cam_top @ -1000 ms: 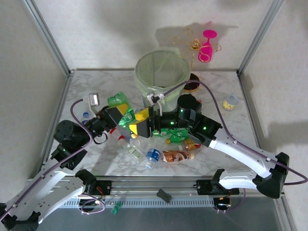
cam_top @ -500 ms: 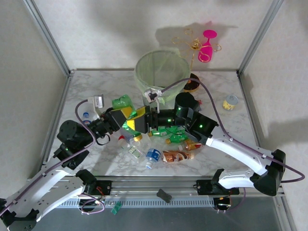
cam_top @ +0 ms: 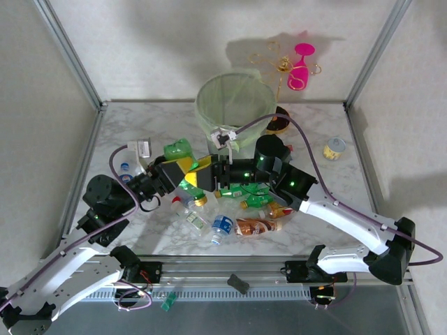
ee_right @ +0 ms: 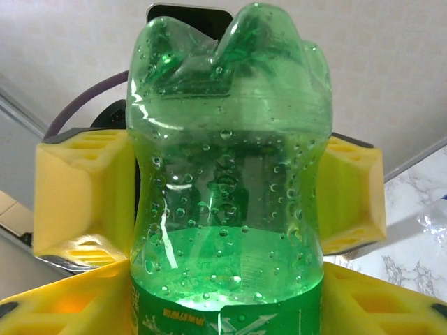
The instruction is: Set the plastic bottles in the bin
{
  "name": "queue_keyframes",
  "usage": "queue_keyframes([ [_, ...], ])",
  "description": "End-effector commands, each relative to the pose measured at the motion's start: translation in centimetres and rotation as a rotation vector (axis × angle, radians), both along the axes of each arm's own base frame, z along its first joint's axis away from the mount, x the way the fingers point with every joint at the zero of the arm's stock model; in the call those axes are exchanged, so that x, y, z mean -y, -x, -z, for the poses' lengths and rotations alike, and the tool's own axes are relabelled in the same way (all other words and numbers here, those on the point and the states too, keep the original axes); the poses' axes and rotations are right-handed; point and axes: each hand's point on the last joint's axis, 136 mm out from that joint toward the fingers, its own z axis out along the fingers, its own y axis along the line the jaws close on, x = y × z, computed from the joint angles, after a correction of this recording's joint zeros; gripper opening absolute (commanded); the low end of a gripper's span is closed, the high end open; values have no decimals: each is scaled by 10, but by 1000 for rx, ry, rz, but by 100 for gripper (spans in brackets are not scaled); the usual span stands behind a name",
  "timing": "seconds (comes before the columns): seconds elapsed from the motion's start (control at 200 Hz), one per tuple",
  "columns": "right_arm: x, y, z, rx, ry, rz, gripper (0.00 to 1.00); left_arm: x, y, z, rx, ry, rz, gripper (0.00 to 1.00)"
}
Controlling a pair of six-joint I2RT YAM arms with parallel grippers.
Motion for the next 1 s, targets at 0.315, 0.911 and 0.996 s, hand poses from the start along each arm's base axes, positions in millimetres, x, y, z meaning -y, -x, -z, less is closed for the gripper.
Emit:
queue_keyframes([
  [0.315,32,-30,-18,47,-34,200,52,-51,-11,-19,11,-51,-311,85],
  [0.911,136,-284,8,175,456,1008,55,-49,-57,64,-194,-464,-465,78],
  [0.996,134,-308,25,188,529,1033,56,-47,-58,70,-203,-464,-458,78],
])
